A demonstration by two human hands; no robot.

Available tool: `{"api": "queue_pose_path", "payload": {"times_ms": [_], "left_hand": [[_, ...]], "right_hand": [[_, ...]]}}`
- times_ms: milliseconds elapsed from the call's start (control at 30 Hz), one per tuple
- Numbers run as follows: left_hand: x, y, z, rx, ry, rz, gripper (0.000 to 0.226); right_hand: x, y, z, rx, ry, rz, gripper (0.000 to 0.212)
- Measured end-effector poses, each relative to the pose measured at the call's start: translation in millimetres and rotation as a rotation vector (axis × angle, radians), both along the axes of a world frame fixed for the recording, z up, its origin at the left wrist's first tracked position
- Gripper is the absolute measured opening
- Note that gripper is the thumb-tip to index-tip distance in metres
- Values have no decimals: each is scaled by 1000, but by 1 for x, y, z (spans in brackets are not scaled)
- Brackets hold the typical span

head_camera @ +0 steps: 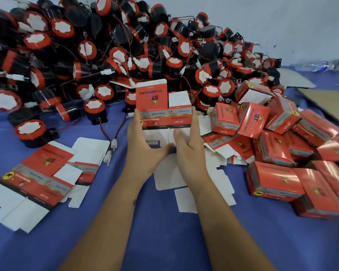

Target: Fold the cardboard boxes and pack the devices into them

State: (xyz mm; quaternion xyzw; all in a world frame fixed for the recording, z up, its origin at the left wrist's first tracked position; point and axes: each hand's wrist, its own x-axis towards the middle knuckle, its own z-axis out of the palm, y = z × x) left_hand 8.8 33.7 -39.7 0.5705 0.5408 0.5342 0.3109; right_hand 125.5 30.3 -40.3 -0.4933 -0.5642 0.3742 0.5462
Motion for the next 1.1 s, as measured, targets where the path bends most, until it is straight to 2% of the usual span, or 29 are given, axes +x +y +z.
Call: {"api": "queue_pose_path", "payload": {"times_ms": [167,333,433,533,600,733,800,900,967,1033,1100], "left_hand": [[-3,-1,-3,73,-2,11,109],[-9,3,-10,114,-13,66,94],[-10,5,-11,74,-74,104,83],[-9,5,-14,-10,-195,142,71],[-11,6,-14,-20,-229,129,54],[-10,6,-8,8,-263,113,43],[-7,4,-6,29,-230,123,55],[-6,8,-8,32,-132,171,98],[-8,11,-10,0,-82,212,118],[-9,13,-14,-4,-55,232,126],[-10,13,-17,16,-56,250,120]], "right_hand": [[-3,1,-6,2,-104,27,73],[-2,1,-11,7,-120,95,92],[1,2,-9,36,-114,76,84],[0,1,-3,42,7,-33,71],[-2,-2,0,50,99,-104,65],[-1,0,2,107,9,-174,49],[0,0,1,118,-7,-137,51],[-1,-2,-2,141,-51,-91,60],[-3,-3,-4,137,-74,-73,61],[-3,-2,-4,140,-79,-64,58],[-3,-2,-4,148,-77,-55,54]]}}
